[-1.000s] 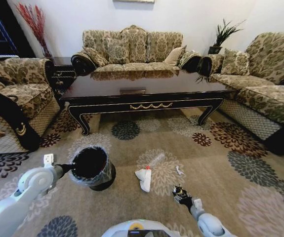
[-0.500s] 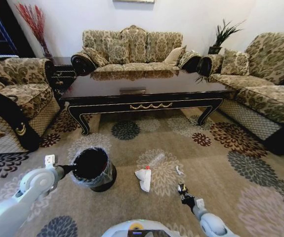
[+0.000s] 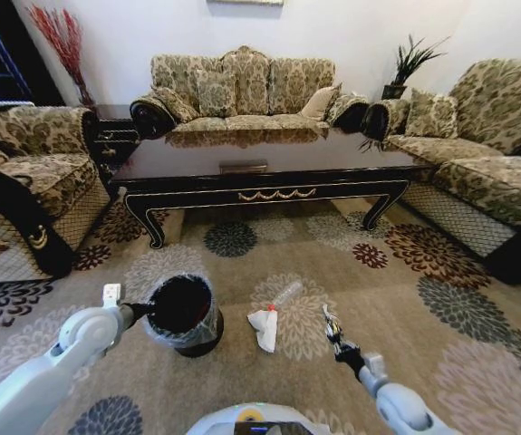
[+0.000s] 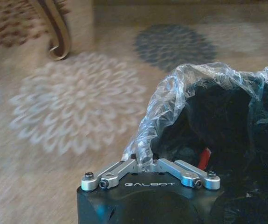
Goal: Move to the front of the table and pick up the trash from the floor, then place it into the trash bin.
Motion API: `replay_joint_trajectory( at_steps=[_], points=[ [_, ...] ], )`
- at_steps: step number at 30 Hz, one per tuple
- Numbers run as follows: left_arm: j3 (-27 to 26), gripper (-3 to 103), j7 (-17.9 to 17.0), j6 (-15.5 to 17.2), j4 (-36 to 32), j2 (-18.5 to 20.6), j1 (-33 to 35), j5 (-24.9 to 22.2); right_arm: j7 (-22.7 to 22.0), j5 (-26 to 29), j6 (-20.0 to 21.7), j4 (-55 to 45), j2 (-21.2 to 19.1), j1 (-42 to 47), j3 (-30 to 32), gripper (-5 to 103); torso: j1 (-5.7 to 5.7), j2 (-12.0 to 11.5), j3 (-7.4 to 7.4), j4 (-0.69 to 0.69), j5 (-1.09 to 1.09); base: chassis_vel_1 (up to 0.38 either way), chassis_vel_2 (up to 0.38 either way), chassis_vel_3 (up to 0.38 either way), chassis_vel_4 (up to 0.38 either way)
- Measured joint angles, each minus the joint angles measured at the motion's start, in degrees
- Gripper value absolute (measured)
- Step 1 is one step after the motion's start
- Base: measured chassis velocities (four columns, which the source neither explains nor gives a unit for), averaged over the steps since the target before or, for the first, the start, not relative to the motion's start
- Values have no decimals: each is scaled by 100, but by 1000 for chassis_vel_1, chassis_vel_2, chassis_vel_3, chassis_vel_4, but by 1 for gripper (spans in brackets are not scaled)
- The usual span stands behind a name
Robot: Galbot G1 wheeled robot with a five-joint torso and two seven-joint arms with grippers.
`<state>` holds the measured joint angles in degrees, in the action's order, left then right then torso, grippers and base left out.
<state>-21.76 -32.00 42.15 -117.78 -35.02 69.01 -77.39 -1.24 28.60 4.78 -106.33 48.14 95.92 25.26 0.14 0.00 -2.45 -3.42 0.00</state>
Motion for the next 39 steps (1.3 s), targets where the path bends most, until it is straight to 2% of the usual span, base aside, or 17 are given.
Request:
replay_joint_trajectory(
  at_steps=[2,3,6,8,9,14,15,19,20,24,27,30,36,37,39],
  points=[
    [648,2,-43,-6,115,58,-598,-85,-5,-4,-1,-429,-90,319,207,8,0,0,0,-5,2,0,0,0,0],
    [648,2,-43,-6,115,58,-598,-85,-5,-4,-1,-429,-90,319,207,8,0,0,0,-5,2,0,0,0,0],
    [1951,2,-212,0,465,2,-1751,-348,4,-76,-31,-1259,-179,861,555,8,0,0,-1,-4,-4,0,0,0,0],
    [2688,2,-440,0,663,-124,-2504,-593,20,-133,-66,-1727,-189,1134,759,8,1,0,-1,-1,1,0,0,0,0],
    [2688,2,-440,0,663,-124,-2504,-593,20,-133,-66,-1727,-189,1134,759,8,1,0,-1,-1,1,0,0,0,0],
    [4331,2,-891,-3,1053,-651,-4046,-1216,25,-163,-90,-2668,-216,1710,1286,8,1,0,-1,-5,0,0,0,0,0],
    [4331,2,-891,-3,1053,-651,-4046,-1216,25,-163,-90,-2668,-216,1710,1286,8,1,0,-1,-5,0,0,0,0,0],
    [5062,2,-1192,-4,1139,-1111,-4793,-1606,27,-142,-50,-3302,-331,1876,1459,8,1,0,-1,-1,2,0,0,0,0],
    [5062,2,-1192,-4,1139,-1111,-4793,-1606,27,-142,-50,-3302,-331,1876,1459,8,1,0,-1,-1,2,0,0,0,0],
    [5572,2,-1396,-3,1079,-1631,-5103,-1835,128,-135,-4,-3741,-381,2062,1491,8,0,0,0,-3,-1,0,0,0,0],
    [5773,2,-1516,-3,1106,-1826,-5200,-1872,250,-158,-41,-3760,-415,2131,1519,8,0,-1,0,-4,1,0,0,0,0],
    [5973,2,-1584,-3,996,-1921,-5259,-1917,296,-186,-79,-3756,-442,2086,1521,8,1,0,0,-2,1,0,0,0,0],
    [6022,2,-1676,-2,855,-1887,-5214,-1917,296,-188,-77,-3662,-428,2025,1431,8,0,0,0,-1,1,0,0,0,0],
    [6041,2,-1679,-2,815,-1864,-5200,-1894,302,-211,-55,-3645,-409,2011,1394,5,0,0,0,-1,0,0,0,0,0],
    [6042,2,-1695,-2,726,-1814,-5142,-1835,337,-291,-20,-3633,-330,2020,1307,14,0,0,0,-1,0,0,0,0,0]
  ],
)
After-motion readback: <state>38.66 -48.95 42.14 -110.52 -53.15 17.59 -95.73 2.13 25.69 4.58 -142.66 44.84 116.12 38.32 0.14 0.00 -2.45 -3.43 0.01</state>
